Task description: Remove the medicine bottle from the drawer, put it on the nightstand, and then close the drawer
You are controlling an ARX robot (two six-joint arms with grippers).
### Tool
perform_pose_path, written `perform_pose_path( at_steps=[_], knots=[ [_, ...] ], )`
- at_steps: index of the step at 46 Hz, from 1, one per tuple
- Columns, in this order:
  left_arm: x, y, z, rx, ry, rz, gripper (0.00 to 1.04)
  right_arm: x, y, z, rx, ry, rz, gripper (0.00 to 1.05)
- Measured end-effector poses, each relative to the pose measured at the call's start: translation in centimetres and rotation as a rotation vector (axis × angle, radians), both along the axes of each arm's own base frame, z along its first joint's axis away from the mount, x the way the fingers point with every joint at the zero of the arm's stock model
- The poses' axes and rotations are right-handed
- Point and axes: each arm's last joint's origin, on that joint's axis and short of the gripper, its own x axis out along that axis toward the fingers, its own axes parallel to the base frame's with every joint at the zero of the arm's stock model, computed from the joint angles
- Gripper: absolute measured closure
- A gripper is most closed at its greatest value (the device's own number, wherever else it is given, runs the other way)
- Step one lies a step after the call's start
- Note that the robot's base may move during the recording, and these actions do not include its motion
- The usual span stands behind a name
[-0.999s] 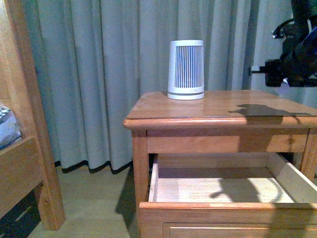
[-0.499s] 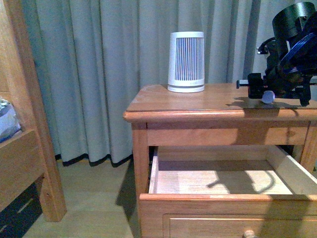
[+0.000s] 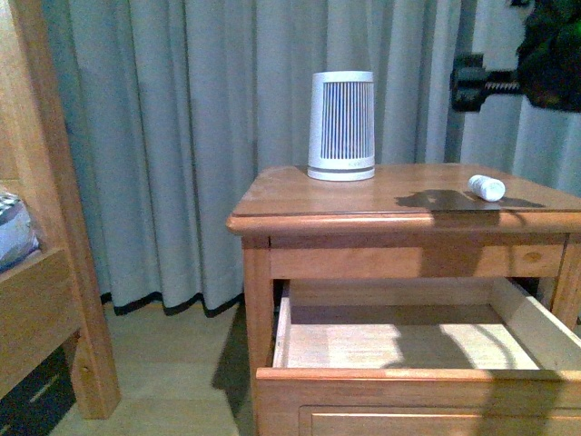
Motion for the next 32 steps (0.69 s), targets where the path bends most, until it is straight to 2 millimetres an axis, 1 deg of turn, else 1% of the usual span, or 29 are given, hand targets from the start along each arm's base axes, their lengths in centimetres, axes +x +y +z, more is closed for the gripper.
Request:
perform_pose_path(
  at_steps=[3,6,9,12,13,16,17,21,22,24,26,31,32],
  knots=[
    [0.0,0.0,0.0,0.000,0.000,0.000,0.07,-2.5,0.0,1.8,0.012,-0.055,0.000,0.07],
    [0.0,0.0,0.0,0.000,0.000,0.000,0.07,-5.0,-0.2,2.6,0.032,-0.095,0.001,0.07],
    [0.0,0.0,0.0,0.000,0.000,0.000,0.07,-7.5,-0.3,2.5,0.042,-0.119,-0.004,0.07],
    [0.0,0.0,0.0,0.000,0.000,0.000,0.07,-9.9,-0.5,1.3,0.062,-0.114,-0.001,0.07],
    [0.0,0.0,0.0,0.000,0.000,0.000,0.07,-10.6,-0.5,0.7,0.063,-0.109,-0.002,0.07],
    [0.0,0.0,0.0,0.000,0.000,0.000,0.07,-14.0,-0.3,-2.3,0.078,-0.076,0.010,0.07],
    [0.0,0.0,0.0,0.000,0.000,0.000,0.07,-14.8,-0.2,-3.1,0.079,-0.064,0.014,0.07],
    [0.0,0.0,0.0,0.000,0.000,0.000,0.07,-19.2,1.0,-7.3,0.087,0.000,0.051,0.07],
    [0.0,0.0,0.0,0.000,0.000,0.000,0.07,-19.9,1.2,-8.0,0.090,0.009,0.057,0.07],
    [0.0,0.0,0.0,0.000,0.000,0.000,0.07,-21.5,1.8,-10.0,0.097,0.047,0.079,0.07],
    [0.0,0.0,0.0,0.000,0.000,0.000,0.07,-22.6,2.3,-11.8,0.101,0.081,0.086,0.07],
    [0.0,0.0,0.0,0.000,0.000,0.000,0.07,-24.4,3.2,-15.7,0.109,0.174,0.096,0.07],
    [0.0,0.0,0.0,0.000,0.000,0.000,0.07,-24.7,3.4,-16.7,0.112,0.196,0.098,0.07]
  ],
)
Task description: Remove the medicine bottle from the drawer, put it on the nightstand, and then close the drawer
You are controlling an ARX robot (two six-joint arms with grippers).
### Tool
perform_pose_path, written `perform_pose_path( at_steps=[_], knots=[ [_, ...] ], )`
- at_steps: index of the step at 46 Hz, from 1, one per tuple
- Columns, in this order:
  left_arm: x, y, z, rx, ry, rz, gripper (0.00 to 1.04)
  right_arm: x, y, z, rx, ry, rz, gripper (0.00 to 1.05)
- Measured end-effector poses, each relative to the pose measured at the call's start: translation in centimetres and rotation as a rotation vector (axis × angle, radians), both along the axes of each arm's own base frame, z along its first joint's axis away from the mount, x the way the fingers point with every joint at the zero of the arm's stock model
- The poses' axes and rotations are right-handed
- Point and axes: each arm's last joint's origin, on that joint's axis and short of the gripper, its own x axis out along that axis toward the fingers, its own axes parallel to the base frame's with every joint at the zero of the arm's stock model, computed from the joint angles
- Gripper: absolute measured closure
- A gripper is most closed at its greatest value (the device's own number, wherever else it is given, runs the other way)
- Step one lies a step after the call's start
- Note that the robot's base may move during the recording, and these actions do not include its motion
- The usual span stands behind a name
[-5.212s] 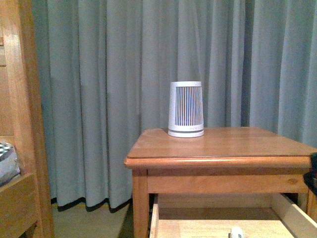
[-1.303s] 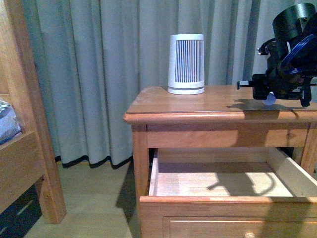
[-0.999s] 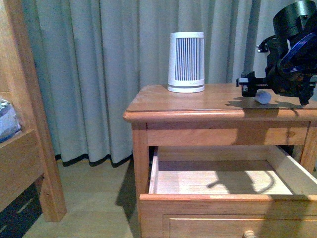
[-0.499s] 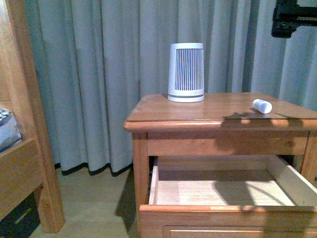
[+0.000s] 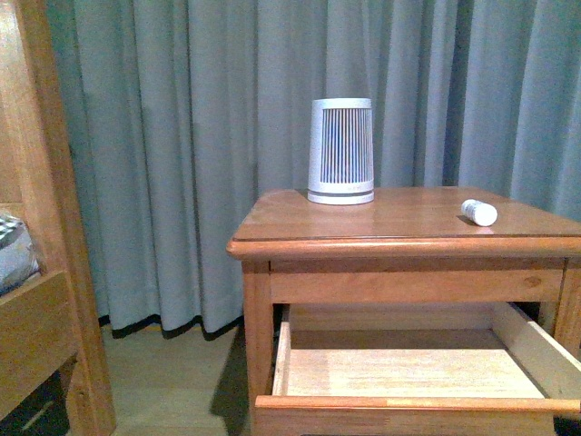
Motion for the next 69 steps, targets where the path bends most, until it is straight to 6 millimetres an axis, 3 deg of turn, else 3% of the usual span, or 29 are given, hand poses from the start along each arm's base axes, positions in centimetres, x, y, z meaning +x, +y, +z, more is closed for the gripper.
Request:
perform_pose_path(
  at_steps=[5,11,31,41,46,54,69],
  knots=[
    [0.0,0.0,0.0,0.000,0.000,0.000,0.07,0.1,0.4,-3.1,-0.002,0.052,-0.018,0.07],
    [0.0,0.0,0.0,0.000,0.000,0.000,0.07,1.2,0.6,-4.4,-0.007,0.051,-0.029,0.07],
    [0.0,0.0,0.0,0.000,0.000,0.000,0.07,9.3,1.0,-7.9,-0.099,0.016,-0.042,0.07],
    [0.0,0.0,0.0,0.000,0.000,0.000,0.07,14.6,0.4,-7.6,-0.130,-0.024,-0.069,0.07],
    [0.0,0.0,0.0,0.000,0.000,0.000,0.07,18.3,-0.8,-7.4,-0.139,-0.036,-0.114,0.07],
    [0.0,0.0,0.0,0.000,0.000,0.000,0.07,21.5,-2.2,-6.3,-0.152,-0.082,-0.148,0.07],
    [0.0,0.0,0.0,0.000,0.000,0.000,0.07,22.5,-3.1,-6.2,-0.165,-0.076,-0.142,0.07]
  ],
)
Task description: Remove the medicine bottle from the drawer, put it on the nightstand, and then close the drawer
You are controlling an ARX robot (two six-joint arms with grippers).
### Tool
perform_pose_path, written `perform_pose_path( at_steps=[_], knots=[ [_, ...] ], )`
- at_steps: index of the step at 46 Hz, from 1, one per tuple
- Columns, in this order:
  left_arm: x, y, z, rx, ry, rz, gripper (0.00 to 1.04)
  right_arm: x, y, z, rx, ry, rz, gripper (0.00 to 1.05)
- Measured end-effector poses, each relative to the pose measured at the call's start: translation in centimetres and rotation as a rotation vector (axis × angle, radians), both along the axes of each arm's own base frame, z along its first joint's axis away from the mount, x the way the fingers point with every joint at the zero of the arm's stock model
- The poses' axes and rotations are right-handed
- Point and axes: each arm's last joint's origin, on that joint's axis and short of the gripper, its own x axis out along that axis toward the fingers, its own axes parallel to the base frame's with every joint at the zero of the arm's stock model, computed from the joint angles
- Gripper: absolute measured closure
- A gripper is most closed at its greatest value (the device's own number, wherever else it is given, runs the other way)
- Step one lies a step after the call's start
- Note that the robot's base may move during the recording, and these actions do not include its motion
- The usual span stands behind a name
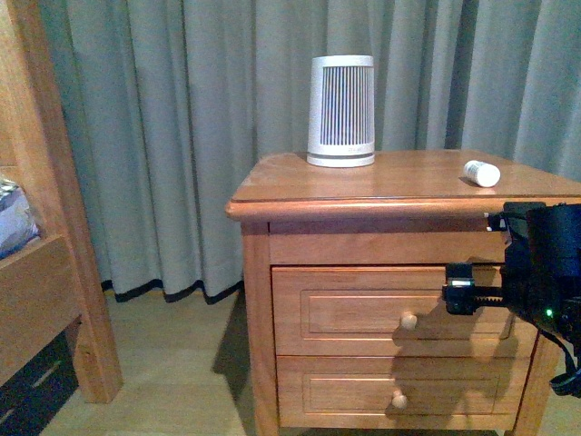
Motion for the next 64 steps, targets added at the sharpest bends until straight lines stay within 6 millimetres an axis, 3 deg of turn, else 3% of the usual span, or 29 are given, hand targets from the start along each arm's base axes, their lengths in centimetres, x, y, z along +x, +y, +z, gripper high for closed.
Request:
perform_pose_path(
  at_steps=[7,18,24,28,30,40,47,54,64],
  knots=[
    [0.0,0.0,0.0,0.000,0.000,0.000,0.07,-1.3,-0.2,0.0,0.019,0.025,-0.013,0.07],
    [0.0,0.0,0.0,0.000,0.000,0.000,0.07,-7.0,-0.3,2.7,0.070,0.036,0.002,0.07],
    [0.0,0.0,0.0,0.000,0.000,0.000,0.07,-13.6,-1.2,5.4,0.100,0.008,0.052,0.07],
    [0.0,0.0,0.0,0.000,0.000,0.000,0.07,-17.2,-2.0,6.4,0.120,0.009,0.043,0.07],
    [0.0,0.0,0.0,0.000,0.000,0.000,0.07,-20.0,-2.4,7.1,0.134,0.001,0.031,0.07],
    [0.0,0.0,0.0,0.000,0.000,0.000,0.07,-29.1,-2.4,9.0,0.140,-0.119,0.027,0.07],
    [0.0,0.0,0.0,0.000,0.000,0.000,0.07,-32.4,-2.0,9.1,0.112,-0.196,0.032,0.07],
    [0.0,0.0,0.0,0.000,0.000,0.000,0.07,-35.0,-1.9,8.0,0.094,-0.250,0.055,0.07],
    [0.0,0.0,0.0,0.000,0.000,0.000,0.07,-35.4,-2.2,7.8,0.085,-0.293,0.064,0.08]
  ],
)
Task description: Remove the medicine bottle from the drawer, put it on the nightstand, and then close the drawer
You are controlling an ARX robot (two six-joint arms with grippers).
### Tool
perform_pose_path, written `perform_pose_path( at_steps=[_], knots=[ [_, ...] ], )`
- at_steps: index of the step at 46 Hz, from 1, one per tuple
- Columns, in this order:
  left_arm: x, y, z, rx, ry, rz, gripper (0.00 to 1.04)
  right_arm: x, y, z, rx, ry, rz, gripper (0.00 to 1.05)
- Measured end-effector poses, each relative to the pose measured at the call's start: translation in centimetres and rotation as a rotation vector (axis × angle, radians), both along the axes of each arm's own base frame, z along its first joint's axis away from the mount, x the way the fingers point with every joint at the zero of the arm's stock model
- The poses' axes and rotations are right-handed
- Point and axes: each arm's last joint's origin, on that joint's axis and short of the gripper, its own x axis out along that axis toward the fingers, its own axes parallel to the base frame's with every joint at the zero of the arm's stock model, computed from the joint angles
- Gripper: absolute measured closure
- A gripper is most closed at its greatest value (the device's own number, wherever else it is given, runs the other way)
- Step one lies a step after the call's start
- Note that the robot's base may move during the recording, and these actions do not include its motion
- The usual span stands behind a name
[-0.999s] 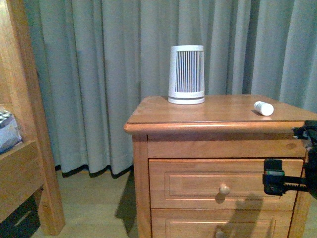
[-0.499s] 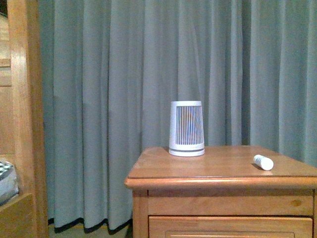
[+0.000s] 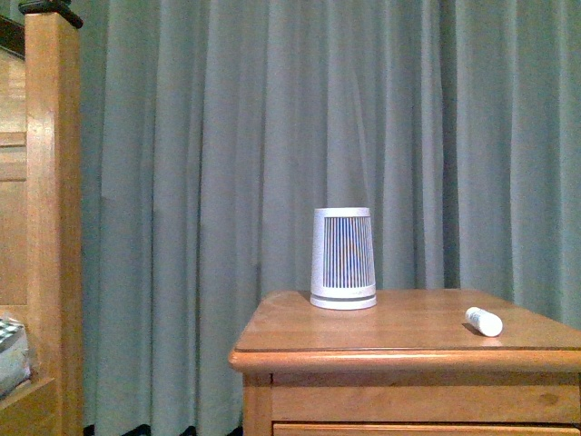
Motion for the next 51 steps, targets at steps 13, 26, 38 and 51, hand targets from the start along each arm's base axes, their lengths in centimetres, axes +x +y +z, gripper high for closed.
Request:
perform_pose_path(
  at_steps=[13,26,38,51],
  knots=[
    [0.0,0.0,0.0,0.000,0.000,0.000,0.07,-0.1,1.3,-0.4,-0.104,-0.043,0.145,0.56],
    [0.0,0.0,0.0,0.000,0.000,-0.001,0.07,-0.1,1.5,-0.4,-0.118,-0.044,0.162,1.02],
    [0.0,0.0,0.0,0.000,0.000,-0.002,0.07,-0.1,1.5,-0.4,-0.118,-0.044,0.162,1.02],
    [0.0,0.0,0.0,0.000,0.000,-0.002,0.07,-0.1,1.5,-0.4,-0.119,-0.044,0.162,0.75]
  ],
)
